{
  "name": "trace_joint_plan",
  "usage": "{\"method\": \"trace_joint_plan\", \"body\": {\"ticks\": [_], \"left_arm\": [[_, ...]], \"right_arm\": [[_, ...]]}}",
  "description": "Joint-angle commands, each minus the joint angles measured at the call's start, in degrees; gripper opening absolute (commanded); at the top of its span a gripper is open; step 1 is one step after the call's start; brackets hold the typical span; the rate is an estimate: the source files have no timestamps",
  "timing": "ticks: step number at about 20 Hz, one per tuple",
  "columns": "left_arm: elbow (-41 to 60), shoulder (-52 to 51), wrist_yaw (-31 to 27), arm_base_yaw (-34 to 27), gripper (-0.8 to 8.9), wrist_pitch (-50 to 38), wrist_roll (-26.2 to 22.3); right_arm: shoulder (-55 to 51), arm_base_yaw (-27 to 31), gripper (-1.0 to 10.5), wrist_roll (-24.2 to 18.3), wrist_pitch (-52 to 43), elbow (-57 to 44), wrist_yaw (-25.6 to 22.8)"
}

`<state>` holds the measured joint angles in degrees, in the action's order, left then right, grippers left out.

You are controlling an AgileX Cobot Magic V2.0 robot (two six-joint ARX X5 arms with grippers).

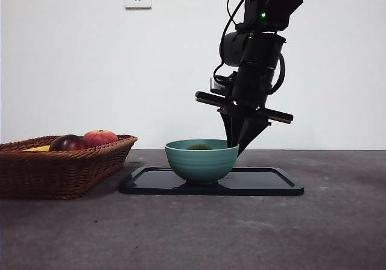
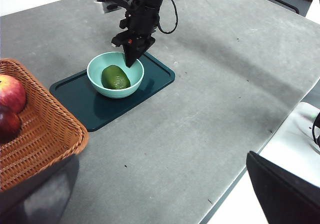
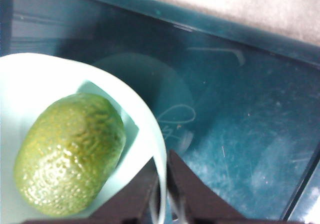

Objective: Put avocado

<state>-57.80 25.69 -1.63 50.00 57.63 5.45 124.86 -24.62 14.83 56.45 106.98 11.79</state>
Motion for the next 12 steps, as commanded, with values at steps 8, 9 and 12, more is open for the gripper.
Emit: {"method": "trace_joint_plan", "body": {"ticks": [8, 9, 12], "left_arm": [[-0.74, 0.04, -0.22, 0.37, 6.55, -0.44, 0.13], [-0.74, 0.04, -0.24, 0.37, 6.55, -0.44, 0.13], [-0.74, 0.04, -0.22, 0.37, 6.55, -0.48, 0.13]], "right_arm": [[-1.66, 0.79, 5.2, -2.45, 9.31, 9.64, -2.54], [-4.13, 0.72, 5.7, -3.87, 11.08, 10.58, -3.56], [-14.19, -1.60, 6.0, -6.36, 15.56, 10.14, -9.86]]}}
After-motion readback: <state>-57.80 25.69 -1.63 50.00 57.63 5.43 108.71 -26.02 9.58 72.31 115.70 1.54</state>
